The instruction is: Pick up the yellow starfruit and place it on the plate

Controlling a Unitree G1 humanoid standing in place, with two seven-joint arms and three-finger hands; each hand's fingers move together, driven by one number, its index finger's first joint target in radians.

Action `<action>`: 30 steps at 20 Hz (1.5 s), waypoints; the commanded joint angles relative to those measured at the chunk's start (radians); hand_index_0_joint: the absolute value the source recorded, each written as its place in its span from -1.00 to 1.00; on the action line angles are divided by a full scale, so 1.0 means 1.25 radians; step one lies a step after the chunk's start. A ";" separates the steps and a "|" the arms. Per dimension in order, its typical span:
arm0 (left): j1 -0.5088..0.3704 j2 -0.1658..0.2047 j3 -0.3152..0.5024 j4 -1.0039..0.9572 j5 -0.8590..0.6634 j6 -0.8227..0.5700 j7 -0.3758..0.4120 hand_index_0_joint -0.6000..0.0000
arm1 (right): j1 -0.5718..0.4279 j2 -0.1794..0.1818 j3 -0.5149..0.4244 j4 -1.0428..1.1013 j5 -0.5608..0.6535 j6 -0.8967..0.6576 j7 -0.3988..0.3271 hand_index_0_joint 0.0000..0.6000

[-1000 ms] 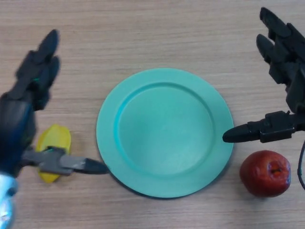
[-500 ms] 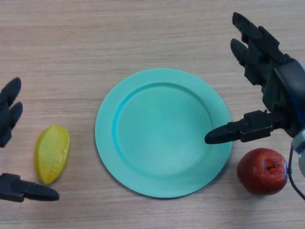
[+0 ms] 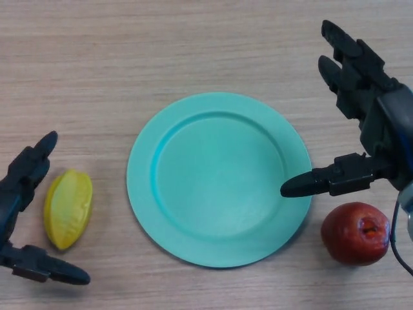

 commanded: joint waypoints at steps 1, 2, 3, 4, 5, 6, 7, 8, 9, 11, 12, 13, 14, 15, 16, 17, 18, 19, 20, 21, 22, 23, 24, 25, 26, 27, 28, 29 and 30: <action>-0.026 0.038 0.020 -0.006 -0.008 -0.145 0.080 1.00 | -0.022 -0.015 -0.057 -0.069 0.052 -0.114 -0.023 -1.00; -0.028 0.038 0.014 -0.001 -0.013 -0.149 0.084 1.00 | -0.023 -0.014 -0.057 -0.069 0.053 -0.120 -0.028 -1.00; -0.027 0.039 0.008 0.002 -0.016 -0.151 0.080 1.00 | -0.026 -0.014 -0.058 -0.074 0.060 -0.121 -0.033 -1.00; -0.028 0.040 0.005 0.010 -0.005 -0.158 0.081 1.00 | -0.028 -0.015 -0.059 -0.078 0.062 -0.120 -0.036 -1.00; -0.032 0.044 0.003 0.027 0.018 -0.168 0.089 1.00 | -0.032 -0.016 -0.059 -0.081 0.064 -0.119 -0.039 -1.00; -0.036 0.047 0.002 0.036 0.030 -0.175 0.098 1.00 | -0.032 -0.018 -0.059 -0.084 0.061 -0.118 -0.038 -1.00; -0.038 0.048 -0.001 0.047 0.050 -0.190 0.117 1.00 | -0.027 -0.018 -0.057 -0.084 0.053 -0.122 -0.036 -1.00; -0.041 0.049 -0.004 0.059 0.073 -0.203 0.139 1.00 | -0.026 -0.017 -0.058 -0.085 0.053 -0.122 -0.035 -1.00; -0.042 0.049 -0.008 0.068 0.097 -0.208 0.157 0.68 | -0.028 -0.017 -0.060 -0.088 0.056 -0.118 -0.035 -1.00; -0.031 0.050 -0.014 0.059 0.119 -0.188 0.142 -0.16 | -0.029 -0.018 -0.061 -0.088 0.058 -0.112 -0.036 -1.00; -0.023 0.050 -0.017 0.050 0.131 -0.173 0.125 -0.49 | -0.030 -0.018 -0.060 -0.088 0.058 -0.110 -0.037 -1.00; -0.006 0.048 -0.019 0.032 0.155 -0.148 0.088 -0.94 | -0.028 -0.020 -0.060 -0.090 0.058 -0.106 -0.032 -1.00; -0.002 0.049 -0.020 0.038 0.179 -0.169 0.090 -1.00 | -0.028 -0.020 -0.061 -0.091 0.058 -0.104 -0.028 -1.00; 0.001 0.054 -0.021 0.056 0.210 -0.213 0.094 -1.00 | -0.031 -0.019 -0.061 -0.090 0.063 -0.101 -0.029 -1.00; 0.004 0.056 -0.022 0.062 0.221 -0.228 0.092 -1.00 | -0.029 -0.018 -0.060 -0.090 0.064 -0.104 -0.030 -1.00; 0.008 0.056 -0.020 0.065 0.231 -0.240 0.093 -1.00 | -0.023 -0.019 -0.060 -0.091 0.061 -0.108 -0.028 -1.00; 0.011 0.055 -0.017 0.061 0.229 -0.239 0.088 -1.00 | -0.024 -0.019 -0.060 -0.089 0.059 -0.109 -0.028 -1.00; 0.013 0.056 -0.008 0.049 0.221 -0.237 0.086 -1.00 | -0.024 -0.018 -0.056 -0.086 0.053 -0.114 -0.029 -1.00; 0.011 0.058 0.000 0.043 0.225 -0.244 0.097 -1.00 | -0.025 -0.017 -0.055 -0.085 0.052 -0.112 -0.028 -1.00; 0.008 0.060 0.009 0.027 0.224 -0.252 0.107 -1.00 | -0.029 -0.016 -0.053 -0.084 0.051 -0.111 -0.029 -1.00; 0.012 0.064 0.018 0.002 0.213 -0.251 0.087 -1.00 | -0.031 -0.014 -0.051 -0.082 0.050 -0.112 -0.030 -1.00; 0.024 0.061 0.037 -0.053 0.186 -0.227 0.048 -1.00 | -0.033 -0.013 -0.050 -0.083 0.052 -0.109 -0.031 -1.00; 0.021 0.056 0.049 -0.076 0.187 -0.242 0.057 -1.00 | -0.034 -0.014 -0.049 -0.085 0.051 -0.106 -0.030 -1.00; 0.008 0.048 0.059 -0.104 0.178 -0.278 0.100 -1.00 | -0.036 -0.015 -0.051 -0.086 0.050 -0.105 -0.028 -1.00; -0.002 0.046 0.062 -0.127 0.166 -0.290 0.123 -1.00 | -0.038 -0.014 -0.052 -0.082 0.049 -0.112 -0.031 -1.00; -0.010 0.043 0.058 -0.160 0.133 -0.290 0.122 -1.00 | -0.040 -0.013 -0.054 -0.077 0.051 -0.121 -0.038 -1.00; -0.022 0.040 0.053 -0.179 0.114 -0.303 0.132 -1.00 | -0.039 -0.012 -0.051 -0.074 0.049 -0.128 -0.043 -1.00; -0.044 0.038 0.045 -0.191 0.129 -0.327 0.170 -1.00 | -0.038 -0.012 -0.048 -0.073 0.047 -0.132 -0.045 -1.00; -0.057 0.038 0.031 -0.204 0.142 -0.325 0.186 -1.00 | -0.041 -0.012 -0.048 -0.075 0.049 -0.128 -0.044 -1.00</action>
